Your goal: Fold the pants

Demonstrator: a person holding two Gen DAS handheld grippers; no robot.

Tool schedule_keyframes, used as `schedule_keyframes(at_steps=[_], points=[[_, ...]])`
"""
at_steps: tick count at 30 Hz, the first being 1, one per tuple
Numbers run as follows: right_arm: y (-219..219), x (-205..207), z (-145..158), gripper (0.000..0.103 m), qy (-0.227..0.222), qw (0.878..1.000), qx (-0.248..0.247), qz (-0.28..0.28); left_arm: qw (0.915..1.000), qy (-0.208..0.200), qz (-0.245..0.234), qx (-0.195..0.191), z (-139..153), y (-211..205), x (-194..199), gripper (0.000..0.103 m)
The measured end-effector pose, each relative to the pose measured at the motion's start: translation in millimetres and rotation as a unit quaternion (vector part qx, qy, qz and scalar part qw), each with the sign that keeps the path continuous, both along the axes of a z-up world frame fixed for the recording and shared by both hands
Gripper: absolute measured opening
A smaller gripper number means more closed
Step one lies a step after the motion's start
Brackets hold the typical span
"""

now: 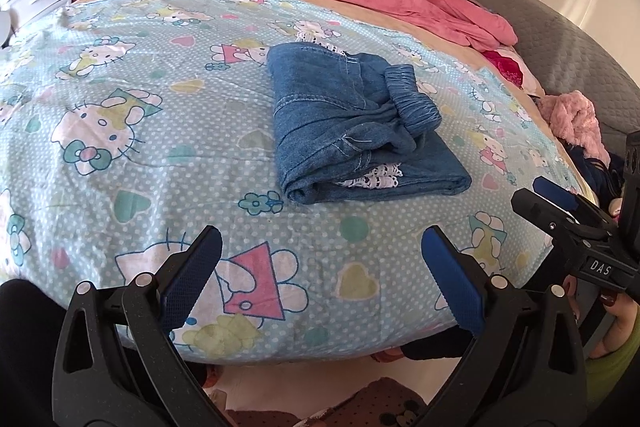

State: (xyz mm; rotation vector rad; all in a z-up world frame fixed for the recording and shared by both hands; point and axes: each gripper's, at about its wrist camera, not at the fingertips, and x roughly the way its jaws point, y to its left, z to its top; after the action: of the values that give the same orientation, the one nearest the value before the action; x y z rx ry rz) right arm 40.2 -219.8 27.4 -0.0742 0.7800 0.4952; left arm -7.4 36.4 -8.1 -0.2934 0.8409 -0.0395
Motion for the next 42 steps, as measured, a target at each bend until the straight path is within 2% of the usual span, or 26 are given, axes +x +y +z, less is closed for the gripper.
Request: schedule_keyframes(at_steps=[42], points=[[-0.4,1.3,-3.3,0.099,0.015,1.0,-0.003,-0.008,0.9998,0.014,0.007,0.016,0.1,0.6,0.3,0.094]])
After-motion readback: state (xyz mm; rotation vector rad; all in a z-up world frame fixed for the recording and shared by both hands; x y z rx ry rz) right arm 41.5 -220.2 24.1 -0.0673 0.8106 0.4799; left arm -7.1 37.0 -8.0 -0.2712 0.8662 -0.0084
